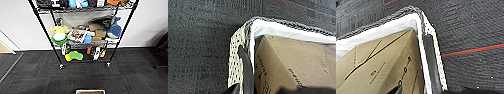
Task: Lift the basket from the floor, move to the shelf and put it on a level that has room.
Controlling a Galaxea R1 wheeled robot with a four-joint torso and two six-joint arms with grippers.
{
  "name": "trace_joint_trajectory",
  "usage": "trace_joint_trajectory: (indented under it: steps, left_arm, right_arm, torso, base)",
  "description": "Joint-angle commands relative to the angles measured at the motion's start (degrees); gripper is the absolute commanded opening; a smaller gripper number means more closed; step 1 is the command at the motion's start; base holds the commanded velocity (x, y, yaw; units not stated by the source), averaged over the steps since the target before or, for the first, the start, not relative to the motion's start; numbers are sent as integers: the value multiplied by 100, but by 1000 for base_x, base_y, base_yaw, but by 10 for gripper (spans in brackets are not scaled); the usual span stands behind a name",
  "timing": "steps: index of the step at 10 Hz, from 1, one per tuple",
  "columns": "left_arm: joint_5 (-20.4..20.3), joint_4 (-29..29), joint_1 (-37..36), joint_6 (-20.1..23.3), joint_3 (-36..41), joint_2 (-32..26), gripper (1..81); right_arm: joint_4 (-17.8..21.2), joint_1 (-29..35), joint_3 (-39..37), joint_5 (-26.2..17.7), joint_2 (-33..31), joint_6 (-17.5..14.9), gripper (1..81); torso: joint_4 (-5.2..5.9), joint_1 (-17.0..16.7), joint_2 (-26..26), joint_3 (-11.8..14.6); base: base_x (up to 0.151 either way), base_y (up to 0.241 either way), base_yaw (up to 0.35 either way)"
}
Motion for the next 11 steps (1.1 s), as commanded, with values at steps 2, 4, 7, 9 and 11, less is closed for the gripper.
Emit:
trace_joint_trajectory:
  steps: [2, 4, 7, 9, 11]
  left_arm:
    - [365, -59, -435, -15, -192, 23, 811]
    - [356, -59, -409, -15, -192, 49, 811]
    - [347, -50, -374, -15, -192, 41, 811]
    - [312, -59, -365, -15, -201, 23, 811]
    - [137, -59, -373, -15, -210, 5, 811]
  right_arm:
    - [43, 575, -354, -349, 262, 5, 811]
    - [-9, 576, -371, -410, 271, -3, 811]
    - [-9, 584, -380, -410, 157, -3, 811]
    - [17, 611, -380, -385, 165, -3, 811]
    - [52, 620, -407, -122, 148, 5, 811]
  torso:
    - [0, 0, 0, 0]
    - [0, 0, 0, -356]
    - [0, 0, 0, -304]
    - [0, 0, 5, -446]
    - [0, 2, 6, -476]
  base:
    - [0, 0, 0]
    - [0, 0, 0]
    - [0, 0, 0]
    - [0, 0, 0]
    - [0, 0, 0]
